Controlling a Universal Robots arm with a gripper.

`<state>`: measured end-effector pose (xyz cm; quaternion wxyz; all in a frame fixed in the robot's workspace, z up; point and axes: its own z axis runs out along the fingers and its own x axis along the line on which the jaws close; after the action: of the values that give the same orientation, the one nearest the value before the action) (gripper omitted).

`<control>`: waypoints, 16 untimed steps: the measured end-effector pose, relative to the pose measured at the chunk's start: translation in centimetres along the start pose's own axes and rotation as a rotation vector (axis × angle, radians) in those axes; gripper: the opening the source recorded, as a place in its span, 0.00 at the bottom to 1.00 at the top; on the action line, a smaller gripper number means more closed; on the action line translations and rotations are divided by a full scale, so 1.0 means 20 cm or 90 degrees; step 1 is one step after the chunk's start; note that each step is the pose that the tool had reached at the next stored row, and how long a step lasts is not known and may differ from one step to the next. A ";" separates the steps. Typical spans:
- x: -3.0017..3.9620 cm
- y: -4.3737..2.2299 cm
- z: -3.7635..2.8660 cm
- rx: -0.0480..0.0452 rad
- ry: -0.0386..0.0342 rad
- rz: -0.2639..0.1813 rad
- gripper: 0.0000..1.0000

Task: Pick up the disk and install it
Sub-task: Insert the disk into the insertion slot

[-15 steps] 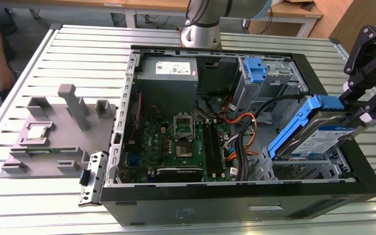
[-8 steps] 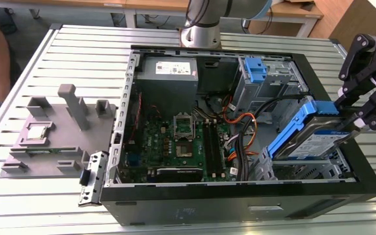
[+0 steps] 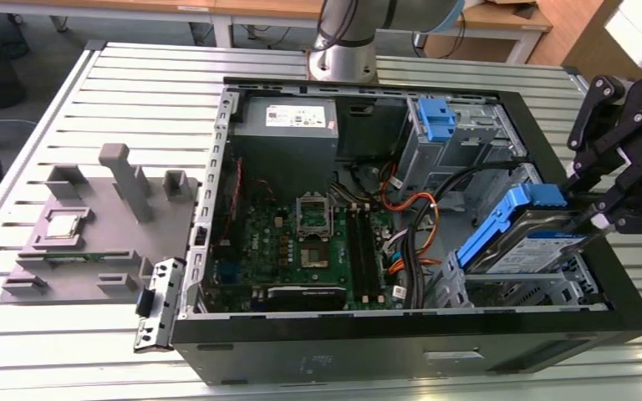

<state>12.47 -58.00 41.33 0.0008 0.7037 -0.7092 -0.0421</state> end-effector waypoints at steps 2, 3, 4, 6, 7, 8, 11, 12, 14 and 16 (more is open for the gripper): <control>0.001 -0.001 0.018 0.0000 -0.0001 0.000 0.35; 0.002 -0.002 0.027 0.0000 0.0000 0.000 0.35; 0.002 -0.002 0.036 0.0000 0.0000 0.000 0.35; 0.003 -0.003 0.054 0.0000 0.0000 0.000 0.35; 0.004 -0.004 0.063 0.0000 0.0001 0.000 0.35; 0.004 -0.004 0.072 0.0000 0.0001 0.000 0.35; 0.006 -0.006 0.100 0.0000 0.0000 0.000 0.35; 0.006 -0.007 0.109 0.0000 0.0001 0.000 0.35; 0.007 -0.008 0.127 0.0000 0.0000 0.000 0.35; 0.008 -0.009 0.145 0.0000 0.0000 0.000 0.35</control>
<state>12.47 -58.00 38.43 0.0009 0.7037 -0.7092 -0.0421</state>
